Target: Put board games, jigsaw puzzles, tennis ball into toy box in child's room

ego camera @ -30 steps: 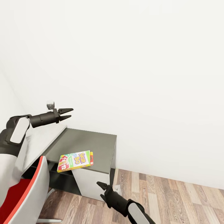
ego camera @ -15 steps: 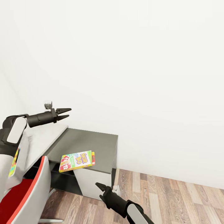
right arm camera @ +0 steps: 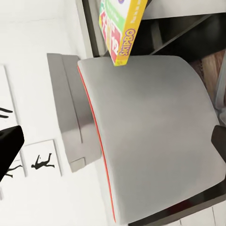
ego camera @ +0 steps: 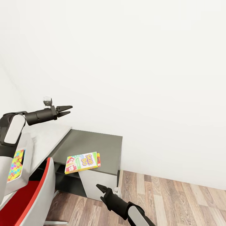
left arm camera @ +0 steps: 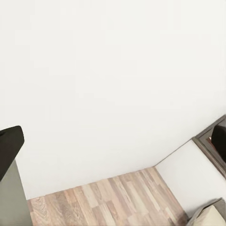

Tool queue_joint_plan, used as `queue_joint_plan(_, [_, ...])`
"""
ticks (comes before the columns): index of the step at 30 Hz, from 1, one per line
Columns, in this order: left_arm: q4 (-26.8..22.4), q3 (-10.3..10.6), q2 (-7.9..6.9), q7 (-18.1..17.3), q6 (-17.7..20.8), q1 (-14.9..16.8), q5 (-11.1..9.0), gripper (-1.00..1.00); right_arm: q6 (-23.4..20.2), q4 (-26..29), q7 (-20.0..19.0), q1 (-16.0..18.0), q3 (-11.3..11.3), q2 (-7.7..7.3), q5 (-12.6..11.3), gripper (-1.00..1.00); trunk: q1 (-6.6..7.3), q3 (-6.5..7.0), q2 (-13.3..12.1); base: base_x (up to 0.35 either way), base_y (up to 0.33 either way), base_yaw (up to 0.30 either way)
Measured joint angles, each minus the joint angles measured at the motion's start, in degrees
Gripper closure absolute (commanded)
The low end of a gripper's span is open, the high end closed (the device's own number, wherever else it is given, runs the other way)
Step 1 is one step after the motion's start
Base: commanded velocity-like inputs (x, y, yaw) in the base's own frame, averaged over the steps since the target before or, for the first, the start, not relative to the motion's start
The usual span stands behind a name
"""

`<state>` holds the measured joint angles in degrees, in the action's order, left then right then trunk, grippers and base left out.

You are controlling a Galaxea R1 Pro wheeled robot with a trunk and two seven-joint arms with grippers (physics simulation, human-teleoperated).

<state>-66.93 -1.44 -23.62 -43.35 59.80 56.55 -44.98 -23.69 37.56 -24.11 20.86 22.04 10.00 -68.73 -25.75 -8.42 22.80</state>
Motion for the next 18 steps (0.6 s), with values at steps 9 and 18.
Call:
queue_joint_plan(9, [-0.29,0.00,0.07,0.00,0.00,-0.09,0.16,-1.00,0.06,0.00,-0.09,0.00,0.06,0.00,0.09,-1.00,0.00,0.00,0.00,0.000,0.003,0.000])
queue_joint_plan(18, [-0.33,-0.11,-0.13,0.00,0.00,-0.22,0.22,-1.00,0.79,0.00,-0.11,0.00,1.15,0.00,0.14,-1.00,-0.01,0.00,-0.01,-0.084,0.057,0.023])
